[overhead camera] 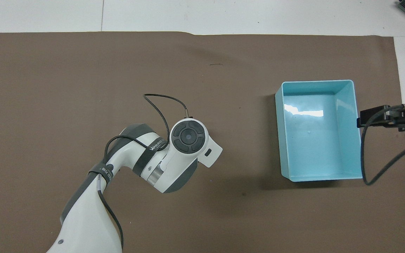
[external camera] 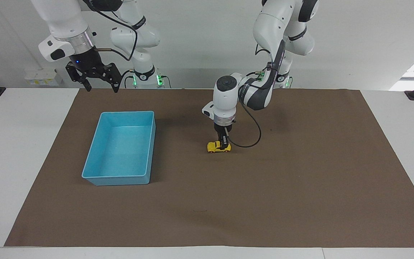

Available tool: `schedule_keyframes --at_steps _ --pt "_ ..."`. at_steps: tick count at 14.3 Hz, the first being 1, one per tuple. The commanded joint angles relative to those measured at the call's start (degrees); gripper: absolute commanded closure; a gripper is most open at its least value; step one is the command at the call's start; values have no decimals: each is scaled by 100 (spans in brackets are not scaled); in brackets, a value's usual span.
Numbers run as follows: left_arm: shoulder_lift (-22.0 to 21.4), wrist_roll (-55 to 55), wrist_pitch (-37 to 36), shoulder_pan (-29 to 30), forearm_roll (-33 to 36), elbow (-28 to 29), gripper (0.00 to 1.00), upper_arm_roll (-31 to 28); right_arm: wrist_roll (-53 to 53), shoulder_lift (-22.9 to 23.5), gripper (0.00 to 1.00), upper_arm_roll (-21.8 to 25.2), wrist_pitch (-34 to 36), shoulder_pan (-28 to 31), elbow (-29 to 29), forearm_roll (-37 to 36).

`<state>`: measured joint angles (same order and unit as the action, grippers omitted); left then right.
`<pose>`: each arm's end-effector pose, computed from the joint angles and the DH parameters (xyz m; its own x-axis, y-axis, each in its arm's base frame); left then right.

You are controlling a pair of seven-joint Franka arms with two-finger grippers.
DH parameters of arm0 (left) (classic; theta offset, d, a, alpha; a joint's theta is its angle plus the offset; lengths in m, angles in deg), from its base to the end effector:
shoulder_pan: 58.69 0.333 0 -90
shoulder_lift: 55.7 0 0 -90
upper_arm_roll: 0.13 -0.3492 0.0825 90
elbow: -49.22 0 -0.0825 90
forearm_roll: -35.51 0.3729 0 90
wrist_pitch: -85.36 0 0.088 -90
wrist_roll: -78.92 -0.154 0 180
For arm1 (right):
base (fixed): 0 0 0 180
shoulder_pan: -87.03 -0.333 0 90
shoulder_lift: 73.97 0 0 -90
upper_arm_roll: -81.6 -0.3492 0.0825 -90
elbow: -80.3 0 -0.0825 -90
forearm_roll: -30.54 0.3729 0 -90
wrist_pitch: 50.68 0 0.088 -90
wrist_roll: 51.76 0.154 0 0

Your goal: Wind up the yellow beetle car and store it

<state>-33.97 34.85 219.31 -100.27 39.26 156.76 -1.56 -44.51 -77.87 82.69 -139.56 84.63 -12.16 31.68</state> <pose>0.4962 -0.4155 0.3086 0.0544 -0.9984 0.0159 -0.9936 -0.0557 -0.0987 0.5179 0.0146 0.6254 0.9947 -0.1030 0.0029 -0.1029 -0.9944 -0.0217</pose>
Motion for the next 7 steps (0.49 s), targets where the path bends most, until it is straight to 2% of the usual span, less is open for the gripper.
schedule_keyframes --at_steps 1,7 --pt "-37 74 141 -53 170 285 100 -85 -110 -102 0 -13 37 90 -97 140" --pt "-63 -277 1 307 285 381 100 -112 -119 -102 0 -13 37 99 -88 140"
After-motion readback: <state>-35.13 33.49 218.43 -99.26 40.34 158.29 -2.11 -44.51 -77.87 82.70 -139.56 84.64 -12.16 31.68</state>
